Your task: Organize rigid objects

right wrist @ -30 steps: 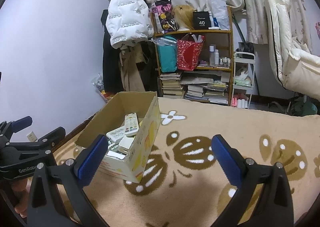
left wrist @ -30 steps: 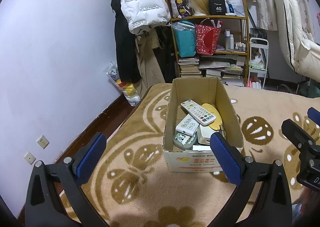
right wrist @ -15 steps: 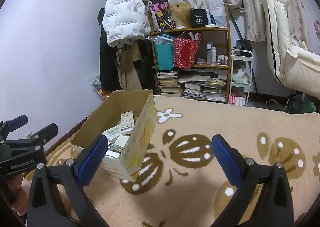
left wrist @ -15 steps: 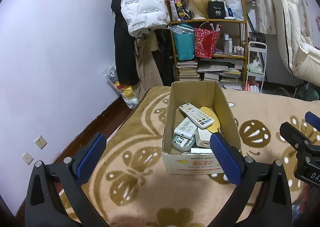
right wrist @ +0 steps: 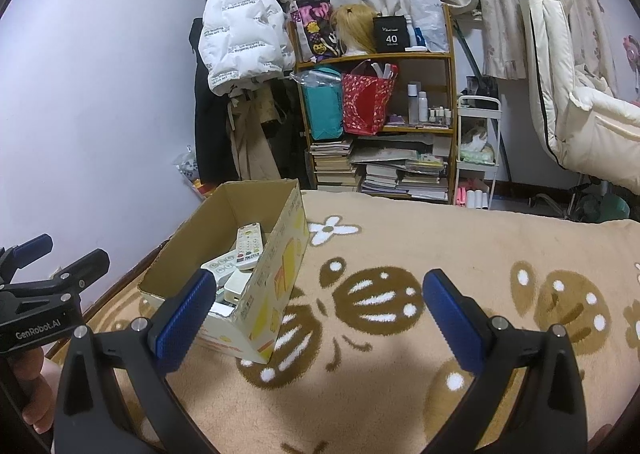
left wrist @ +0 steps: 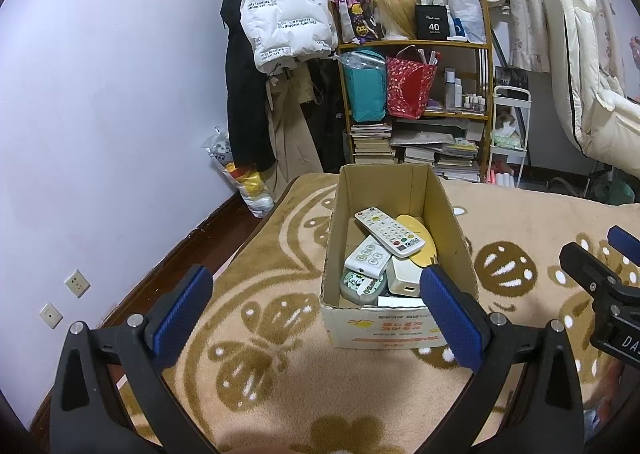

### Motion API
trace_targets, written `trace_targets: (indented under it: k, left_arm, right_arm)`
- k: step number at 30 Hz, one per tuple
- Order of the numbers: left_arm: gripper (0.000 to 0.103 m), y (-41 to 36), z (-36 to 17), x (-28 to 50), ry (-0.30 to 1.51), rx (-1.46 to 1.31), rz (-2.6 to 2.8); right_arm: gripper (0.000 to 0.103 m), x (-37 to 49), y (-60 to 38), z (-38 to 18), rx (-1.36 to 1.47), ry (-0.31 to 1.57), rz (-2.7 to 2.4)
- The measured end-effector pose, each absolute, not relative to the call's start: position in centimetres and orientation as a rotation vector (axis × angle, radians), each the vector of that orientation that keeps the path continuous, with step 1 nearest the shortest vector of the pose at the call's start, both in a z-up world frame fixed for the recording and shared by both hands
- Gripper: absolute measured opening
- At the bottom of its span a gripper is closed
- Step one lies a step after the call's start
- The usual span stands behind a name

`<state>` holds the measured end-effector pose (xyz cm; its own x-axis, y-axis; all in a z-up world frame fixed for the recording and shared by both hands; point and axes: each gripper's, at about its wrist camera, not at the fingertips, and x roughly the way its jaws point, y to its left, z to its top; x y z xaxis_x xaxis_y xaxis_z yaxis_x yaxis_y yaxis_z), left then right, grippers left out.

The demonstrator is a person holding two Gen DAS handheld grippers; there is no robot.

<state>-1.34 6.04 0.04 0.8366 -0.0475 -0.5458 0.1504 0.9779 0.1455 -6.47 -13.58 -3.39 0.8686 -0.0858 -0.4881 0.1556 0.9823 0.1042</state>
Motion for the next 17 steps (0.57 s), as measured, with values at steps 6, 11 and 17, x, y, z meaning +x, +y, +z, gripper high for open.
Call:
trace_targets:
  k: [6, 11, 17]
  left_arm:
    - [0.102, 5.96, 0.11, -1.48, 0.570, 0.184, -0.113]
    - [0.102, 5.79, 0.17, -1.63, 0.570, 0.186, -0.115]
    - [0.102, 5.77, 0.13, -1.67, 0.571, 0.184, -0.116]
  right_arm:
    - [0.103, -6.53, -13.86, -3.45, 0.142, 0.508, -0.131]
    - [0.103, -6.55, -13.95, -3.49, 0.141, 0.508, -0.133]
    - [0.103, -6.57, -14.13, -3.43, 0.143, 0.508, -0.132]
